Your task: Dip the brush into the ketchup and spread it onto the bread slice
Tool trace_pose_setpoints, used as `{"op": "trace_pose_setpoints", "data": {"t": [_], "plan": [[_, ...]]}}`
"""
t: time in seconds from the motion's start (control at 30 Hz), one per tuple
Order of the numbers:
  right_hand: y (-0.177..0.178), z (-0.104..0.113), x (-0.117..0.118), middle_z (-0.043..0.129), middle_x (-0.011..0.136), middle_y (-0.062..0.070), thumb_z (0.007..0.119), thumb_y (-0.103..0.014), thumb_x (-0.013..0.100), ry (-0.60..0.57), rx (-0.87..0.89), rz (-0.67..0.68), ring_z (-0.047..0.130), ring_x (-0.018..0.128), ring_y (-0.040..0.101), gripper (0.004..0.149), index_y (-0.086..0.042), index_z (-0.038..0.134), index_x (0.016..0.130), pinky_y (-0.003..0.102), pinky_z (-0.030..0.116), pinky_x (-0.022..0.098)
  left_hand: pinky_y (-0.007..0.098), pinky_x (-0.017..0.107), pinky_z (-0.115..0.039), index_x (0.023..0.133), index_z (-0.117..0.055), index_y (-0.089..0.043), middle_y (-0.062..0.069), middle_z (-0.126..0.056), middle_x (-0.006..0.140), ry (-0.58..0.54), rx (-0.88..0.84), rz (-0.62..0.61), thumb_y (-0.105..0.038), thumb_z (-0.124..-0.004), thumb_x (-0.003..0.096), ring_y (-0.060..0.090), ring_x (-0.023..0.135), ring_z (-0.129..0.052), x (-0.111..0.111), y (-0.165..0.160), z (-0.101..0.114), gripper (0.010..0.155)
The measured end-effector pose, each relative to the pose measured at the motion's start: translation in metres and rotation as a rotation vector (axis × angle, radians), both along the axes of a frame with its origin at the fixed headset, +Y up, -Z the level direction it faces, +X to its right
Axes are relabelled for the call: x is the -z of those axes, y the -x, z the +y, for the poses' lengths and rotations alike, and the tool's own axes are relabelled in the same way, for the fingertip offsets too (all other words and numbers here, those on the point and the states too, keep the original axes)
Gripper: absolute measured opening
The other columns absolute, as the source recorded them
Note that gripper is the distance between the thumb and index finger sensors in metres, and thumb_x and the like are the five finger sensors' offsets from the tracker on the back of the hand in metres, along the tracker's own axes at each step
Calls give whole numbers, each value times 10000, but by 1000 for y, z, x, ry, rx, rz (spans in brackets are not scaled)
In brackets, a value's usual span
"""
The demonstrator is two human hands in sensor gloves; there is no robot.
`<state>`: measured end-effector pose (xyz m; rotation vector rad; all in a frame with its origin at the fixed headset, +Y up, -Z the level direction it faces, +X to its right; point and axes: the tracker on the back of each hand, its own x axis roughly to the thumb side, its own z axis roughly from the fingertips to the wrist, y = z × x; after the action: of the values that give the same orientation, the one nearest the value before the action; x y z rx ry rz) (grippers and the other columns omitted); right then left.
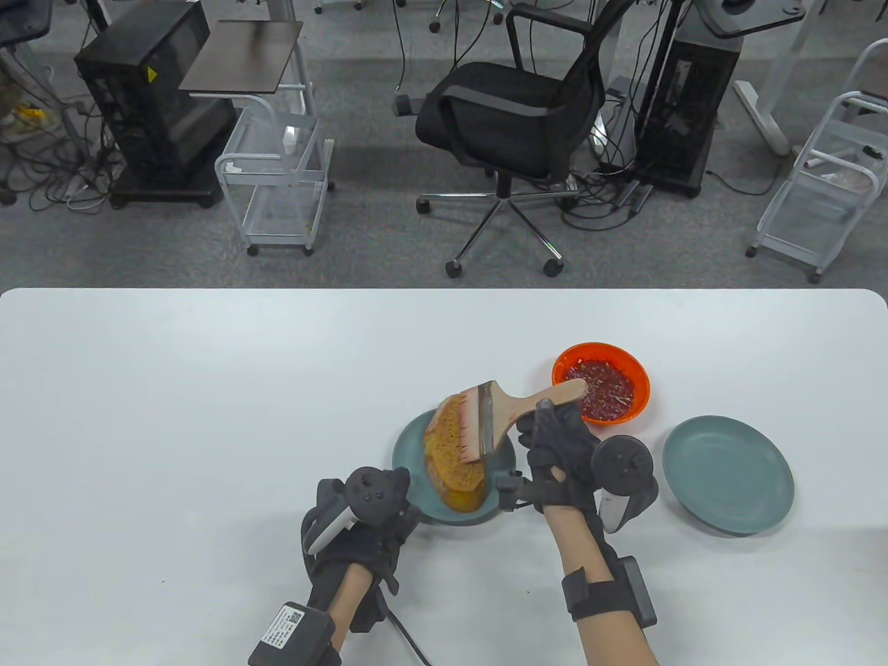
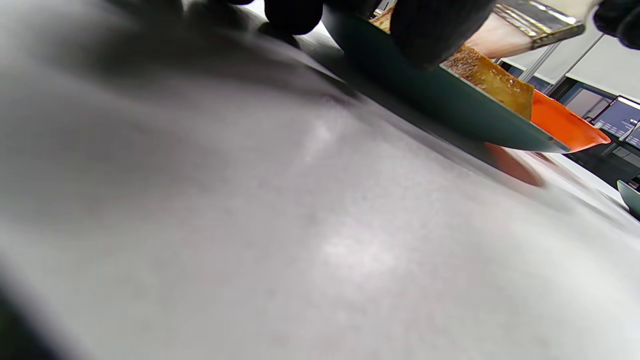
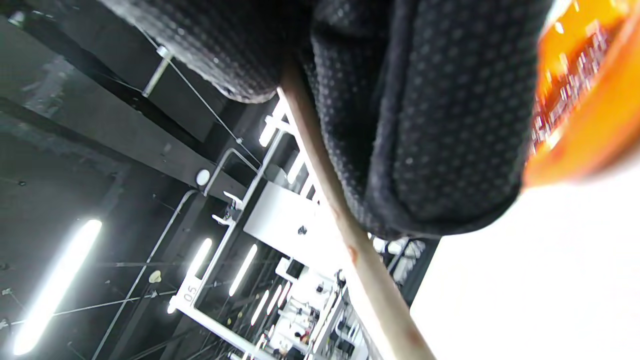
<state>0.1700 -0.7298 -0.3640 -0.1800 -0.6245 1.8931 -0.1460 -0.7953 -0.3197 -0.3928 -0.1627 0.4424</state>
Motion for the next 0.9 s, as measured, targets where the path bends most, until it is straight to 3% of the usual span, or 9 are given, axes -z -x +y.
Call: {"op": "trace_pose_setpoints", "data": {"t": [0.27, 0.4, 0.57, 0.63, 0.8, 0.9], "plan": [[17, -14, 0, 871, 696, 361, 784, -234, 538, 112, 249, 99, 1096, 435, 453, 514, 106, 686, 910, 409, 1005, 246, 587, 696, -347, 1163, -358, -205, 128, -396, 1179, 13, -22, 6, -465, -599, 656, 408, 1067, -317, 0, 0, 0, 619], [14, -16, 1, 875, 691, 367, 789, -229, 534, 123, 187, 81, 1099, 427, 457, 513, 109, 693, 908, 410, 1007, 243, 587, 699, -344, 1163, -348, -205, 129, -389, 1180, 10, -12, 3, -463, -592, 657, 411, 1068, -313, -1, 0, 0, 619], [-7, 10, -8, 878, 691, 352, 786, -237, 534, -32, 0, -65, 1104, 427, 442, 513, 101, 693, 909, 395, 1014, 241, 589, 697, -343, 1163, -348, -206, 127, -389, 1179, 15, -16, 3, -464, -590, 657, 410, 1068, -311, -1, 0, 0, 618], [-6, 14, -9, 875, 697, 350, 781, -241, 536, -41, 5, -40, 1103, 434, 441, 512, 95, 688, 912, 390, 1015, 244, 590, 697, -340, 1163, -349, -204, 129, -386, 1179, 16, -16, 4, -464, -588, 658, 412, 1067, -308, 0, 0, 0, 616], [27, 0, -5, 870, 704, 356, 785, -236, 539, 51, 157, 101, 1098, 442, 448, 514, 97, 686, 917, 397, 1012, 250, 597, 696, -336, 1163, -345, -200, 136, -379, 1179, 15, -14, 8, -462, -585, 657, 418, 1067, -304, -1, -2, -1, 619], [33, -1, -2, 872, 698, 363, 789, -230, 537, 60, 106, 102, 1098, 434, 454, 513, 104, 689, 914, 398, 1013, 243, 597, 698, -330, 1164, -332, -195, 140, -371, 1179, 18, -13, 1, -461, -587, 657, 419, 1067, -296, -1, -2, -1, 627]]}}
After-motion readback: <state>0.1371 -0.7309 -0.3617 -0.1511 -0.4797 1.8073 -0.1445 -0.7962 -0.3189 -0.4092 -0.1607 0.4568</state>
